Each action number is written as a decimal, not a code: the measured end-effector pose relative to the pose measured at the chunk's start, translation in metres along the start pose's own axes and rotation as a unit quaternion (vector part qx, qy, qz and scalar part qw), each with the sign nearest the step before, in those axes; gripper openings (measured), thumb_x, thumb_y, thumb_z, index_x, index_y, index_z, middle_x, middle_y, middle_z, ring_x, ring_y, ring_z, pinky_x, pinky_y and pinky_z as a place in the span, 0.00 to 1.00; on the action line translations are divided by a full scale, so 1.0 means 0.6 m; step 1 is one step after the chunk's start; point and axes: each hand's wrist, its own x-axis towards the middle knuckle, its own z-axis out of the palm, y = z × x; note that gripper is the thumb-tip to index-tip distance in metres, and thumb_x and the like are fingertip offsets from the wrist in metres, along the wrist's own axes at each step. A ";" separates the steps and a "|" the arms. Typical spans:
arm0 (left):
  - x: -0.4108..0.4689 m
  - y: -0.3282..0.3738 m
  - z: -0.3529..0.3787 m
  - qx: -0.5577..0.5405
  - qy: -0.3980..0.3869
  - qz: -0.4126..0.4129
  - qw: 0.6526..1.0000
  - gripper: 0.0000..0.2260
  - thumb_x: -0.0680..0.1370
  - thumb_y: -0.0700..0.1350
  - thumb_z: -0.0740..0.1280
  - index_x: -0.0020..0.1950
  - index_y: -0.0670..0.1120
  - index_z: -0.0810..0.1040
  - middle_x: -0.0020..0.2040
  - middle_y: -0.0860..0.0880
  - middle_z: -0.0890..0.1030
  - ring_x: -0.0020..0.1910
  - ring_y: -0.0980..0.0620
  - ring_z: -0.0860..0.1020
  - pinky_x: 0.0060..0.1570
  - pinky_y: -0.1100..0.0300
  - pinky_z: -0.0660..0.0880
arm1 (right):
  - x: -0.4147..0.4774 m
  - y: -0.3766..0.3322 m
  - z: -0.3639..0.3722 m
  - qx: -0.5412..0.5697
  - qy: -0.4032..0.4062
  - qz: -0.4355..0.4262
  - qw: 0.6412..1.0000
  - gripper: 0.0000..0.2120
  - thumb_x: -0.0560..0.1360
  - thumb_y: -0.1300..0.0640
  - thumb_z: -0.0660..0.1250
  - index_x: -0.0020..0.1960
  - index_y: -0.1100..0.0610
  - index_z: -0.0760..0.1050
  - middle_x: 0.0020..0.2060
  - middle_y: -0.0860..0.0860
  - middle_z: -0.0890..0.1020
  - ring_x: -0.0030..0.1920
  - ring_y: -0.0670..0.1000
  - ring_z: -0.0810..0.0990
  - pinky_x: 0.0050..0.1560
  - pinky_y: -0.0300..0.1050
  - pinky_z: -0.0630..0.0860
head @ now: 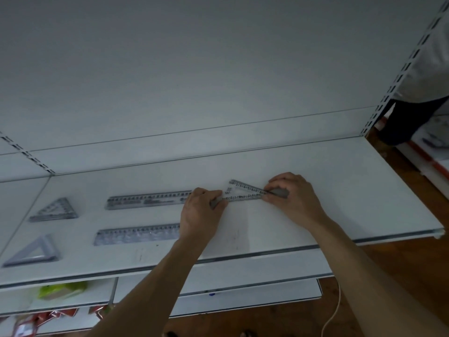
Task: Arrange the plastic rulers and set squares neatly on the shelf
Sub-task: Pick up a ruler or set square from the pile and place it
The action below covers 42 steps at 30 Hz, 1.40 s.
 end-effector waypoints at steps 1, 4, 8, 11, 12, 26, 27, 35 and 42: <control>0.000 0.000 0.001 0.003 0.000 0.001 1.000 0.15 0.77 0.52 0.67 0.62 0.50 0.79 0.53 0.49 0.76 0.53 0.51 0.74 0.53 0.63 0.68 | 0.000 0.000 0.000 -0.001 -0.001 0.001 1.000 0.09 0.67 0.49 0.76 0.46 0.50 0.83 0.46 0.42 0.79 0.50 0.45 0.75 0.54 0.37 0.68; 0.003 0.001 -0.001 0.004 -0.004 -0.002 1.000 0.15 0.77 0.52 0.68 0.62 0.50 0.79 0.54 0.49 0.76 0.53 0.50 0.75 0.53 0.63 0.68 | 0.000 0.001 -0.001 -0.003 -0.002 0.005 1.000 0.09 0.67 0.50 0.76 0.46 0.50 0.83 0.46 0.41 0.79 0.49 0.44 0.74 0.51 0.27 0.65; 0.005 0.001 -0.010 0.004 -0.026 -0.005 1.000 0.17 0.76 0.53 0.68 0.63 0.50 0.77 0.54 0.50 0.76 0.53 0.51 0.75 0.53 0.62 0.70 | -0.002 -0.006 -0.004 -0.008 -0.007 0.018 1.000 0.09 0.67 0.51 0.77 0.45 0.51 0.83 0.46 0.41 0.79 0.49 0.43 0.74 0.51 0.21 0.61; 0.004 0.001 -0.023 -0.016 -0.057 -0.005 0.998 0.19 0.76 0.53 0.69 0.65 0.50 0.75 0.55 0.51 0.76 0.52 0.54 0.74 0.52 0.63 0.70 | -0.004 -0.020 -0.014 0.054 -0.009 0.065 0.996 0.07 0.69 0.50 0.75 0.46 0.48 0.82 0.46 0.40 0.80 0.49 0.41 0.75 0.50 0.22 0.64; 0.001 0.001 -0.030 -0.031 -0.066 -0.004 0.997 0.20 0.75 0.53 0.69 0.66 0.50 0.75 0.56 0.52 0.76 0.51 0.55 0.74 0.52 0.64 0.70 | -0.005 -0.026 -0.018 0.082 -0.002 0.087 0.993 0.06 0.69 0.51 0.74 0.46 0.48 0.81 0.47 0.40 0.80 0.50 0.41 0.76 0.51 0.25 0.66; -0.107 -0.208 -0.304 0.009 0.064 -0.007 0.998 0.15 0.76 0.56 0.67 0.62 0.55 0.77 0.54 0.58 0.80 0.50 0.60 0.77 0.47 0.67 0.69 | 0.019 -0.305 0.157 0.049 -0.039 0.020 0.998 0.12 0.77 0.53 0.66 0.60 0.52 0.77 0.54 0.45 0.77 0.51 0.43 0.74 0.53 0.35 0.66; -0.123 -0.241 -0.334 0.025 0.080 -0.018 0.996 0.16 0.76 0.56 0.67 0.62 0.55 0.78 0.54 0.57 0.80 0.50 0.59 0.77 0.48 0.67 0.69 | 0.018 -0.339 0.187 0.050 -0.060 0.011 0.997 0.13 0.77 0.53 0.66 0.61 0.52 0.77 0.54 0.46 0.77 0.51 0.43 0.74 0.54 0.35 0.66; -0.304 -0.540 -0.569 0.118 0.160 -0.105 0.974 0.20 0.75 0.58 0.67 0.63 0.52 0.77 0.54 0.53 0.81 0.54 0.51 0.79 0.51 0.58 0.73 | -0.021 -0.679 0.474 0.026 -0.203 -0.125 0.971 0.15 0.76 0.52 0.66 0.62 0.54 0.76 0.58 0.49 0.77 0.59 0.49 0.76 0.54 0.35 0.67; -0.452 -0.721 -0.729 0.155 0.187 -0.206 0.948 0.22 0.77 0.61 0.60 0.69 0.55 0.71 0.61 0.56 0.77 0.59 0.54 0.75 0.56 0.58 0.74 | -0.098 -0.950 0.673 0.046 -0.276 -0.206 0.938 0.16 0.75 0.49 0.67 0.62 0.50 0.75 0.60 0.47 0.76 0.58 0.46 0.76 0.56 0.38 0.68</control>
